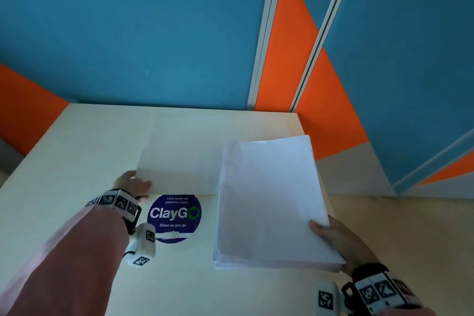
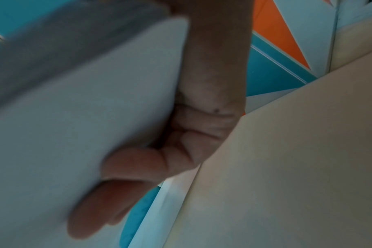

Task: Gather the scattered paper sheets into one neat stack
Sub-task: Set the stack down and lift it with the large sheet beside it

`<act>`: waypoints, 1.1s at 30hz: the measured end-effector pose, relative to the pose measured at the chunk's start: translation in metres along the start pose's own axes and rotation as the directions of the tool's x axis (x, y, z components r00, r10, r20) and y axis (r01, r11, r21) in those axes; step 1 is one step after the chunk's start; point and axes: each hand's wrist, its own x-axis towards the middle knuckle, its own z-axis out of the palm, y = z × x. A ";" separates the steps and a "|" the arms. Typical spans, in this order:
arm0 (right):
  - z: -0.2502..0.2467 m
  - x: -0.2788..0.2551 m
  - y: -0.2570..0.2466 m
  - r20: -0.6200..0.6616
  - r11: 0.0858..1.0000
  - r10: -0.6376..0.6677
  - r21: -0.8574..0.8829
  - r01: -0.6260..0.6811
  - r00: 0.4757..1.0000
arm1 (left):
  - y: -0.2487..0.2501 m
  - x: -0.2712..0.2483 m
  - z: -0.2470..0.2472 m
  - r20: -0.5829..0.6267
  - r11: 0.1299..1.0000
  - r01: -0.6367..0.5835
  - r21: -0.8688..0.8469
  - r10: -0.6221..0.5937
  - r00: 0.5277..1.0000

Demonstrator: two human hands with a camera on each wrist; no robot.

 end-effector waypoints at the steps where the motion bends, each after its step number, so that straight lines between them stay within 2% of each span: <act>1: 0.002 -0.005 0.002 -0.009 1.000 0.008 -0.005 -0.008 1.000 | -0.013 -0.002 -0.007 -0.001 1.000 0.015 -0.019 -0.015 1.000; 3: 0.009 -0.016 0.006 -0.014 1.000 0.013 -0.027 -0.013 1.000 | -0.040 -0.010 -0.021 0.028 0.994 0.068 -0.081 -0.066 0.997; 7: 0.032 -0.039 0.021 -0.053 0.997 0.036 -0.065 -0.039 0.998 | -0.093 -0.034 -0.051 0.019 0.977 0.085 -0.194 -0.083 0.996; 11: 0.058 -0.064 0.032 -0.039 0.997 0.047 -0.063 -0.049 0.998 | -0.138 -0.067 -0.071 -0.006 0.975 0.100 -0.197 -0.103 0.995; 17: 0.090 -0.097 0.043 -0.038 0.990 0.071 -0.119 -0.075 0.997 | -0.197 -0.094 -0.097 -0.051 0.987 0.116 -0.114 -0.123 0.991; 23: 0.103 -0.112 0.047 -0.067 0.982 0.066 -0.175 -0.076 0.996 | -0.224 -0.116 -0.112 -0.060 0.991 0.081 -0.106 -0.087 0.994; 30: 0.110 -0.078 0.060 -0.106 0.959 0.082 -0.264 -0.107 0.991 | -0.234 -0.129 -0.110 -0.107 0.985 0.087 -0.147 -0.103 0.989; 33: 0.110 -0.067 0.067 -0.067 0.949 0.110 -0.289 -0.125 0.992 | -0.233 -0.130 -0.110 -0.137 0.985 0.096 -0.143 -0.116 0.984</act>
